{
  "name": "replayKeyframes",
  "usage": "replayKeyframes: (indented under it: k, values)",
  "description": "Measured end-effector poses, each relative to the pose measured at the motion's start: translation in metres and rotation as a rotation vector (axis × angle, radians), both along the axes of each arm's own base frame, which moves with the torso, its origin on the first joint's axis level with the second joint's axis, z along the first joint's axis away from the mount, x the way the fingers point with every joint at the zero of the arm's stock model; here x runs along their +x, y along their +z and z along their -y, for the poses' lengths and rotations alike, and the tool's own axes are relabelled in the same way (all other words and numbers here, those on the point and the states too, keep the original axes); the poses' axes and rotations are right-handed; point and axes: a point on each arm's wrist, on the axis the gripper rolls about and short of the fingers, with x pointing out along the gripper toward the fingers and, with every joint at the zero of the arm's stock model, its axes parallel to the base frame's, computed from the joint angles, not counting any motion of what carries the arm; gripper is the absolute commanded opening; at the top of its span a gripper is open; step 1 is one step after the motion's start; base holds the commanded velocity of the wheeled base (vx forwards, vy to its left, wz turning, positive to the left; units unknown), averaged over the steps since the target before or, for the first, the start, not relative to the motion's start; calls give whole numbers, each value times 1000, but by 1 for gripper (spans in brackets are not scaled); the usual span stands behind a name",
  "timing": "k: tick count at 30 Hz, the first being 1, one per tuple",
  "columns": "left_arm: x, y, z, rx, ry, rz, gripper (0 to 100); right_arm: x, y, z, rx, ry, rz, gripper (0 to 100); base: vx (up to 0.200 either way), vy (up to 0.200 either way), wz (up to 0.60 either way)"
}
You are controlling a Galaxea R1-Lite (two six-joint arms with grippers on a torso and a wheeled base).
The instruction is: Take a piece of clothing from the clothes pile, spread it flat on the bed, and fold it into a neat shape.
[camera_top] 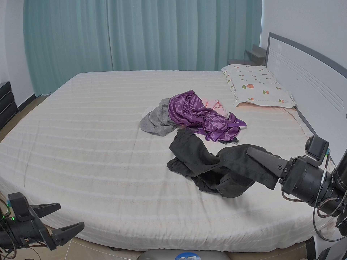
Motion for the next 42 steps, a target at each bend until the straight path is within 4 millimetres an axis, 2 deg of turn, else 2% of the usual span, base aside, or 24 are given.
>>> replayKeyframes:
  k: [13, 20, 29, 34, 42]
  values:
    - [73, -20, 32, 37, -92, -135, 100, -2, 5, -1, -1, 6, 36, 0, 0, 0, 0]
    - [111, -42, 63, 58, -126, -166, 100, -10, 11, -2, -5, 36, 90, 0, 0, 0, 0]
    - [156, -80, 112, 108, -84, -106, 100, -18, 17, -3, -5, 68, 139, 0, 0, 0, 0]
    - [177, -97, 133, 73, -64, -76, 100, -24, 20, -6, -9, 96, 170, 0, 0, 0, 0]
    - [206, -111, 144, 36, -85, -84, 100, -30, 28, -11, 27, 132, 225, 0, 0, 0, 0]
